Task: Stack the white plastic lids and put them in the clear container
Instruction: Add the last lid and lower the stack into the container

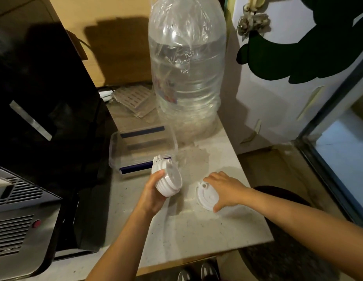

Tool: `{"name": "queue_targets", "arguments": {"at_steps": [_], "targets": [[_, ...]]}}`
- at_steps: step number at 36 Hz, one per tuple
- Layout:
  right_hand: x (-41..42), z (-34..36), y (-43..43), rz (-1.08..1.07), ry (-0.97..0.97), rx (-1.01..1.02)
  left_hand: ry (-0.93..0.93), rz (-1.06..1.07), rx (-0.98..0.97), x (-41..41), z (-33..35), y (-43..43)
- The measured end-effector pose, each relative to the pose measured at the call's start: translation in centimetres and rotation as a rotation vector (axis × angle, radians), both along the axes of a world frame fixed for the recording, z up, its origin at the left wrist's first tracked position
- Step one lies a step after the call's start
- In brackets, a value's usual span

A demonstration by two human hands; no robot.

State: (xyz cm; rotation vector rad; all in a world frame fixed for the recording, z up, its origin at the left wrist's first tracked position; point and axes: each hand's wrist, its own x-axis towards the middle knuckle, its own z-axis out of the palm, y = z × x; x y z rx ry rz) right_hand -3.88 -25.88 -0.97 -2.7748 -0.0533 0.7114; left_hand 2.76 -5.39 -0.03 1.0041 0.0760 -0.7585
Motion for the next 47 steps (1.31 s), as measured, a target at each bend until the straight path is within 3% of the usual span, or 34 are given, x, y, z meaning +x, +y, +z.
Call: {"name": "queue_targets", "arguments": {"at_steps": [14, 24, 36, 47], "targets": [[1.5, 4.2, -1.8, -0.160, -0.137, 0.126, -0.051, -0.017, 0.021, 0.5, 1.1, -0.5], [3.6, 10.1, -1.4, -0.211, -0.337, 0.402, -0.118, 0.006, -0.021, 1.1, 3.4, -1.2], [5.7, 10.8, 2.6, -0.196, -0.297, 0.667, -0.216, -0.029, -0.144, 1.6, 5.0, -1.6], [7.8, 10.8, 4.0, -0.205, -0.284, 0.761, -0.255, 0.003, -0.157, 2.9, 5.6, -1.5]]}}
